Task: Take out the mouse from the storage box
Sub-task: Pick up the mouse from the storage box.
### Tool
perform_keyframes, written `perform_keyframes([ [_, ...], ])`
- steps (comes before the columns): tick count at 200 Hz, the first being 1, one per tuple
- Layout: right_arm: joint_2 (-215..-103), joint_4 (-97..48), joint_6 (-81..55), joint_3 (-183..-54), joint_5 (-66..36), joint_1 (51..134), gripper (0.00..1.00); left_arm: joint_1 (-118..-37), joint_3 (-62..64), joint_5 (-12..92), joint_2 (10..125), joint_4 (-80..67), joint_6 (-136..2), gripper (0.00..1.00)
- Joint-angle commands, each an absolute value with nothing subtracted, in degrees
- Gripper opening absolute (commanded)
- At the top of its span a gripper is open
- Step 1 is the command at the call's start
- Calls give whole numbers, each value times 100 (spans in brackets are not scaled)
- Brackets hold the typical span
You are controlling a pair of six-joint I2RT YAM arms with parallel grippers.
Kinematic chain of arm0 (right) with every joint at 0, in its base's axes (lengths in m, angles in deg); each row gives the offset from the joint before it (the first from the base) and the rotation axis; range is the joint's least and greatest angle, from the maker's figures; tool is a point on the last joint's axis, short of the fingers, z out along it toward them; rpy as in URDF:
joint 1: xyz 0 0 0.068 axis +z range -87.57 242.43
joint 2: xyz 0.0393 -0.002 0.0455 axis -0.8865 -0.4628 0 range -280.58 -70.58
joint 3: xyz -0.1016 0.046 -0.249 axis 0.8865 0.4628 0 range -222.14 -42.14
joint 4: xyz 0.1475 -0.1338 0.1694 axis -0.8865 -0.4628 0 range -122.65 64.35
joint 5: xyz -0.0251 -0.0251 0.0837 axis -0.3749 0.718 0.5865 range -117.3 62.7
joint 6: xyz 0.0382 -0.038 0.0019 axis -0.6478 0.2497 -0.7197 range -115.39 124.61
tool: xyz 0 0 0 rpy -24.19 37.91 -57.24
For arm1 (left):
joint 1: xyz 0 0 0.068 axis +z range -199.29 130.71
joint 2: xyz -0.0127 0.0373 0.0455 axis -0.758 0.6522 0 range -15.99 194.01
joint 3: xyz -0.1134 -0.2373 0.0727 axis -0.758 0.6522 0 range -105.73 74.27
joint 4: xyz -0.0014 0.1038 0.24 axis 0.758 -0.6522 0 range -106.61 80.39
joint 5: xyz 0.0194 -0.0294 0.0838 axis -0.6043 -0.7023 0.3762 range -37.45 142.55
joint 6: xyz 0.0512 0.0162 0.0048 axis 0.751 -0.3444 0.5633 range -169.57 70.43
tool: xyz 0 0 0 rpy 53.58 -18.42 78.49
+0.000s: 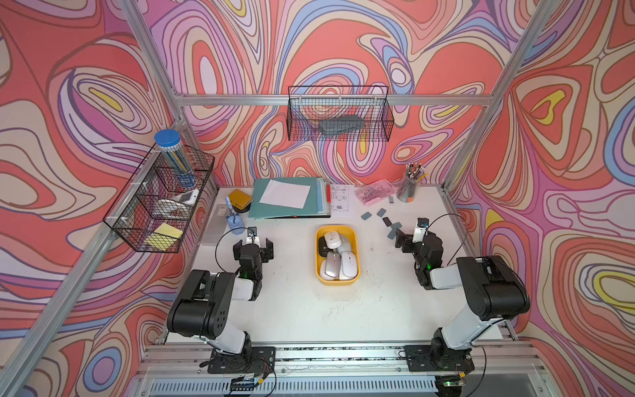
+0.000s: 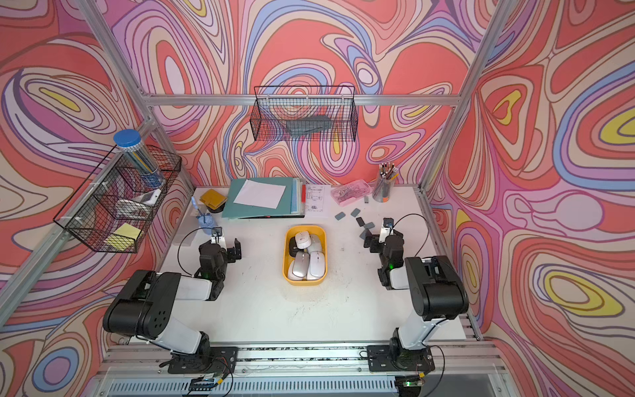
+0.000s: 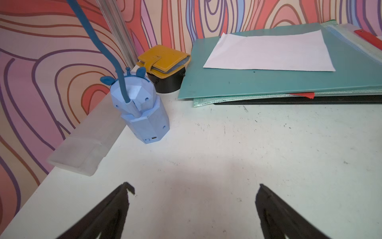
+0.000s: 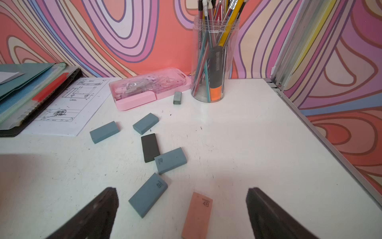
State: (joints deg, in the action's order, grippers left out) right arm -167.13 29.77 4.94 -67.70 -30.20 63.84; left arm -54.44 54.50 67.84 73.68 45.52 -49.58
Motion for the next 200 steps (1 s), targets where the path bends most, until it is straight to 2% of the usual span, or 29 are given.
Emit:
perform_keyframes([
  [1, -16789, 2939, 459, -6860, -2959, 6347, 98, -5395, 5414, 6732, 7270, 4501, -4988, 99],
  [142, -16783, 2988, 456, -6846, -2972, 6348, 98, -5465, 5485, 6802, 7278, 4663, -4932, 99],
  [182, -16783, 2938, 372, -6873, -3257, 6344, 98, -5465, 5474, 6841, 7272, 4626, -4931, 99],
  [200, -16478, 2656, 260, -6950, -3886, 6409, 98, -5483, 5529, 7154, 7205, 4722, -5023, 99],
])
